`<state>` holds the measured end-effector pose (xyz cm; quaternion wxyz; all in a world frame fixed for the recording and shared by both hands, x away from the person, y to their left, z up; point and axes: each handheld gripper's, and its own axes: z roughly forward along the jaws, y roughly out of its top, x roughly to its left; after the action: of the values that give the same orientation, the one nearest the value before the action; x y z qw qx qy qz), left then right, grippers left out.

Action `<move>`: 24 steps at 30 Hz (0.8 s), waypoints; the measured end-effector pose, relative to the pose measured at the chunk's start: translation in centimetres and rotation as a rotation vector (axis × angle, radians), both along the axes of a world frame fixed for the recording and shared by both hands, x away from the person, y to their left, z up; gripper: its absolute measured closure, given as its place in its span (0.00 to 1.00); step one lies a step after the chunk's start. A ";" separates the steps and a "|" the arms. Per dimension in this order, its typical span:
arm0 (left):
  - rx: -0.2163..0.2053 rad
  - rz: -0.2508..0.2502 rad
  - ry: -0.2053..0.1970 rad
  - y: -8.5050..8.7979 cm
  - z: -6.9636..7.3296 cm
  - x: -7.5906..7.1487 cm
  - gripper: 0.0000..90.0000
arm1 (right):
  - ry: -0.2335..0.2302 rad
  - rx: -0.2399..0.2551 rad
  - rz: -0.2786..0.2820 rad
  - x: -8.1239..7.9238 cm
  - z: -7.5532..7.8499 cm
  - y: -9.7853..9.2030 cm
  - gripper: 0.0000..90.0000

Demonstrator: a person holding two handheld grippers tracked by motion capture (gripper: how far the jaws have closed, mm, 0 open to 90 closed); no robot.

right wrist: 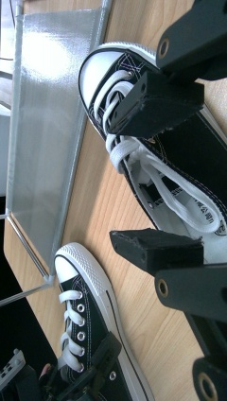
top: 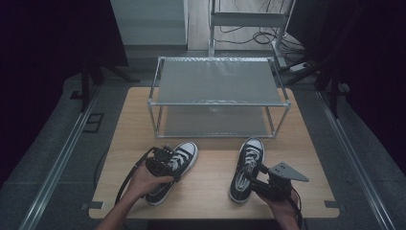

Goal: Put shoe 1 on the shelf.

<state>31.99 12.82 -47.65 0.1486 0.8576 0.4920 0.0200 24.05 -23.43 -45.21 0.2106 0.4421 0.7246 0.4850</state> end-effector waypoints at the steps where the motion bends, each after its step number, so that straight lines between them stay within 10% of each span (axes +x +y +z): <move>1: 0.019 -0.002 0.003 -0.2 0.0 0.0 0.14 | 0.001 -0.002 0.002 0.0 0.0 0.0 0.48; 9: 0.024 -0.003 0.001 -0.2 0.0 0.0 0.16 | -0.002 0.003 -0.008 0.0 0.1 -0.2 0.48; 24: -0.204 -0.042 -0.043 1.3 1.7 -0.2 0.18 | -0.004 0.012 -0.023 0.1 0.1 -0.7 0.49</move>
<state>31.75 14.08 -45.99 0.2460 0.8476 0.4700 -0.0147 24.11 -24.12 -45.10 0.2150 0.4507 0.7161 0.4877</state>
